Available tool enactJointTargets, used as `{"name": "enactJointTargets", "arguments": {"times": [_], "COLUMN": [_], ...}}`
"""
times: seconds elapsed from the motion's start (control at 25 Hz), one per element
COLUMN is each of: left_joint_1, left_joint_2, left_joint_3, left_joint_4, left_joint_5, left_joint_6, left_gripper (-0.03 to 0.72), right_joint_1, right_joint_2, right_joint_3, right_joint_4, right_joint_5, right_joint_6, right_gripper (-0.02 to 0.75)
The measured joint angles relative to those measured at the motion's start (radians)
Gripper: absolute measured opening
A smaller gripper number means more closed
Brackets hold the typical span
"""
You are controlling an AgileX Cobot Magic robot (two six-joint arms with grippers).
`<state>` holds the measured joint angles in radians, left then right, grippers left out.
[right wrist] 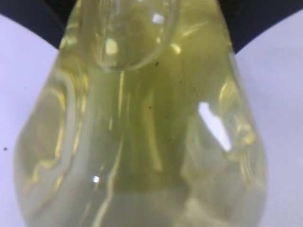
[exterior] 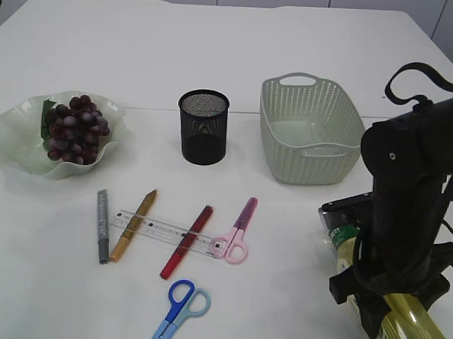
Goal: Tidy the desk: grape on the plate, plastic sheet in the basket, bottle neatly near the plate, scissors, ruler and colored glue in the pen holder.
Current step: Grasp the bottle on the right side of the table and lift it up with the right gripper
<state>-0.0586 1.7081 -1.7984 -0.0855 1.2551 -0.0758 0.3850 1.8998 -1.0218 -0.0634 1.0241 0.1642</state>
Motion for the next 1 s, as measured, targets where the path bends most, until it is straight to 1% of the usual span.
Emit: {"name": "enactJointTargets", "arguments": {"times": [0.32, 0.6, 1.0], "left_joint_1": [0.0, 0.0, 0.0], "left_joint_2": [0.0, 0.0, 0.0], "left_joint_3": [0.0, 0.0, 0.0], "left_joint_4": [0.0, 0.001, -0.001], "left_joint_5": [0.0, 0.0, 0.0], "left_joint_6": [0.0, 0.0, 0.0], "left_gripper": [0.434, 0.434, 0.434], "right_joint_1": [0.0, 0.001, 0.001], "right_joint_2": [-0.019, -0.212, -0.551], "right_joint_3": [0.002, 0.061, 0.257], "right_joint_4": [0.018, 0.077, 0.354], "right_joint_5": [-0.015, -0.077, -0.253], "right_joint_6": [0.0, -0.078, -0.346], "right_gripper": [0.418, 0.417, 0.417]}}
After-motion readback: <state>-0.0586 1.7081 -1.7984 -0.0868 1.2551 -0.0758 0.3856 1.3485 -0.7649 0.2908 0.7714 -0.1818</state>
